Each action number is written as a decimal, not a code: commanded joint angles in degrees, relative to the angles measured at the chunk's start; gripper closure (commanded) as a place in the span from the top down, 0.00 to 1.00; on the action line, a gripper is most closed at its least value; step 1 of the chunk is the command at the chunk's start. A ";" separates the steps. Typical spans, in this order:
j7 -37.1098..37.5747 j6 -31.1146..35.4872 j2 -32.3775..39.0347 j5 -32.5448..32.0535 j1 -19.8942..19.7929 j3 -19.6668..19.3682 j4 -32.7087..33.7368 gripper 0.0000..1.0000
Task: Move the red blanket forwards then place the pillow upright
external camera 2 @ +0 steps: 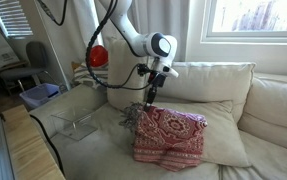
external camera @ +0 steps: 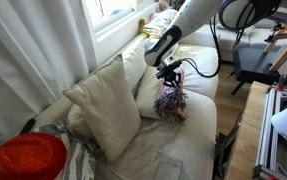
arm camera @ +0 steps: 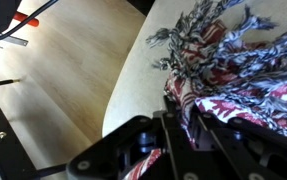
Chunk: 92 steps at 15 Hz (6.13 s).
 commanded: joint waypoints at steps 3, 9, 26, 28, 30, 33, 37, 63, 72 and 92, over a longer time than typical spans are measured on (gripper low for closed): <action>0.73 -0.12 -0.02 -1.29 -1.15 1.45 0.45 0.15; 0.82 -8.01 6.47 -3.81 -3.09 0.05 4.75 0.04; -1.95 -12.84 22.81 -1.03 -13.44 2.29 16.28 0.68; -2.52 -12.04 19.92 -0.60 -12.85 2.11 13.57 0.83; -2.66 -9.86 16.65 -1.05 -11.86 1.70 10.27 0.99; -0.87 -8.28 11.48 -1.88 -10.09 0.54 5.41 1.00; -2.13 0.21 2.93 -1.97 -7.32 1.05 -3.55 1.00; -12.47 42.16 21.72 18.41 -10.62 17.87 19.32 1.00; -15.90 50.29 23.42 19.18 -10.40 21.30 20.60 1.00; -8.52 61.00 23.19 13.13 2.64 9.62 9.05 0.19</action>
